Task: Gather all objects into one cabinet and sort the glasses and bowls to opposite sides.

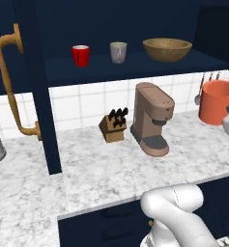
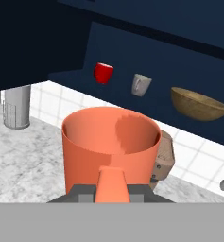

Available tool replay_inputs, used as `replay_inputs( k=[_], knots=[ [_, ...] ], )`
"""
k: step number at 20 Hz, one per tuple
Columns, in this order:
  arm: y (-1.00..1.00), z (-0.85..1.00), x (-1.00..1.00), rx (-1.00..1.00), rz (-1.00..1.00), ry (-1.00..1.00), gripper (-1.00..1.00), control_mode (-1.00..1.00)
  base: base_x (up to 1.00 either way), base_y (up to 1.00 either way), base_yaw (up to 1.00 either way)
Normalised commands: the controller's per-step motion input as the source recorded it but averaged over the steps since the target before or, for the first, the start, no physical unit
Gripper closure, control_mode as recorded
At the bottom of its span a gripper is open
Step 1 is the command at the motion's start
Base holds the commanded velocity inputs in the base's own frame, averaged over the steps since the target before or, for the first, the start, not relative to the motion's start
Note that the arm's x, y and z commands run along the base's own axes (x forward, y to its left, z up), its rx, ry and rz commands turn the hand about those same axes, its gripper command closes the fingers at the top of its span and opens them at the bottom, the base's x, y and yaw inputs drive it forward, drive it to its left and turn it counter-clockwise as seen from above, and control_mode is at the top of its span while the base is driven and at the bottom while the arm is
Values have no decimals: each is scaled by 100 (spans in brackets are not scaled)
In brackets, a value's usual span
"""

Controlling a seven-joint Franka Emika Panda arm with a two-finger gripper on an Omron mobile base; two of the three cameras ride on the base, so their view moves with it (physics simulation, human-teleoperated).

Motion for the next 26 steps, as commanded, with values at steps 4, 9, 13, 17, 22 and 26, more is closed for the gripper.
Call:
replay_inputs(
  k=[4, 9, 13, 17, 22, 26],
  knots=[
    [0, 0, 0, 0, 0, 0, 100, 100, 100, 0, 0],
    [0, 0, 0, 0, 0, 0, 100, 100, 100, 11, 5],
    [0, 0, 0, 0, 0, 0, 100, 100, 36, 3, 10],
    [0, 0, 0, 0, 0, 0, 100, 100, 7, 4, 8],
    [2, -7, 1, 0, 1, 0, 100, -100, 5, 3, 6],
    [13, -38, 3, -4, 8, 0, 100, -100, 0, 0, 0]
  ],
)
